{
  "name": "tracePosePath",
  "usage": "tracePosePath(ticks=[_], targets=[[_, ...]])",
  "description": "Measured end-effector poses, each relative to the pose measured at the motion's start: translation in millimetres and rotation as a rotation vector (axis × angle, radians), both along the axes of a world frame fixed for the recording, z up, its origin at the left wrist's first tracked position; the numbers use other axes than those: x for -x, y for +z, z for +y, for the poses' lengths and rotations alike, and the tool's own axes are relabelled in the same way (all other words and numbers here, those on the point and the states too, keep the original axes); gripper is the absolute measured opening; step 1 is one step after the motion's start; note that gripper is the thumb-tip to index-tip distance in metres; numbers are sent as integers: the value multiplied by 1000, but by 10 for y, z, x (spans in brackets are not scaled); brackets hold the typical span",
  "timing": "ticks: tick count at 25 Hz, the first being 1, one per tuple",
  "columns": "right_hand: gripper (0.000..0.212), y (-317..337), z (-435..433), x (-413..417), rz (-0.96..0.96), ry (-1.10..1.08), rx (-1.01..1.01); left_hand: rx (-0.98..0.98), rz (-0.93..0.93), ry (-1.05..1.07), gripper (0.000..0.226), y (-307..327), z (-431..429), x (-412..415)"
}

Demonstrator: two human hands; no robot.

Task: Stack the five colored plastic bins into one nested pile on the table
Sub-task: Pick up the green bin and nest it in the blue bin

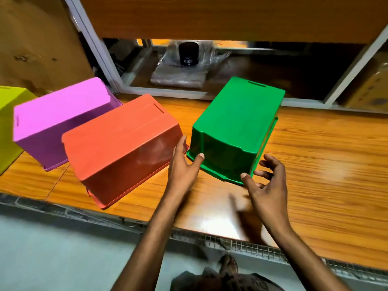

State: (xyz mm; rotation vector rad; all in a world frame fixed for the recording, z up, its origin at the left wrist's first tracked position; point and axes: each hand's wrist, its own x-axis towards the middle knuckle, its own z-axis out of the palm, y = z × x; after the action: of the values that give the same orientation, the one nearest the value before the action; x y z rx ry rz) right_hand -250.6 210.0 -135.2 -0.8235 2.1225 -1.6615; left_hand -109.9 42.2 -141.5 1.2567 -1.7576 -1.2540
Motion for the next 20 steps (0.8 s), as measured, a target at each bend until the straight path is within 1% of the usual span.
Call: tracePosePath(ticks=[2, 4, 7, 10, 14, 16, 20], targets=[[72, -71, -81, 50, -6, 3, -25, -49, -37, -10, 86, -109, -147, 104], [81, -124, -155, 77, 7, 18, -76, -66, -66, -46, 90, -189, -270, 178], [92, -133, -232, 63, 67, 35, -164, -32, -17, -116, 78, -228, -381, 229], [97, 40, -224, 62, 75, -23, -102, -6, 101, -170, 75, -80, -465, 224], [89, 598, -184, 286, 176, -112, 22, 118, 314, -277, 64, 468, -509, 342], [81, 849, -153, 404, 186, -120, 105, 174, 394, -323, 58, 808, -474, 412], [60, 1256, -36, 526, 164, -116, 269, 123, 506, -374, 43, 1243, -454, 500]])
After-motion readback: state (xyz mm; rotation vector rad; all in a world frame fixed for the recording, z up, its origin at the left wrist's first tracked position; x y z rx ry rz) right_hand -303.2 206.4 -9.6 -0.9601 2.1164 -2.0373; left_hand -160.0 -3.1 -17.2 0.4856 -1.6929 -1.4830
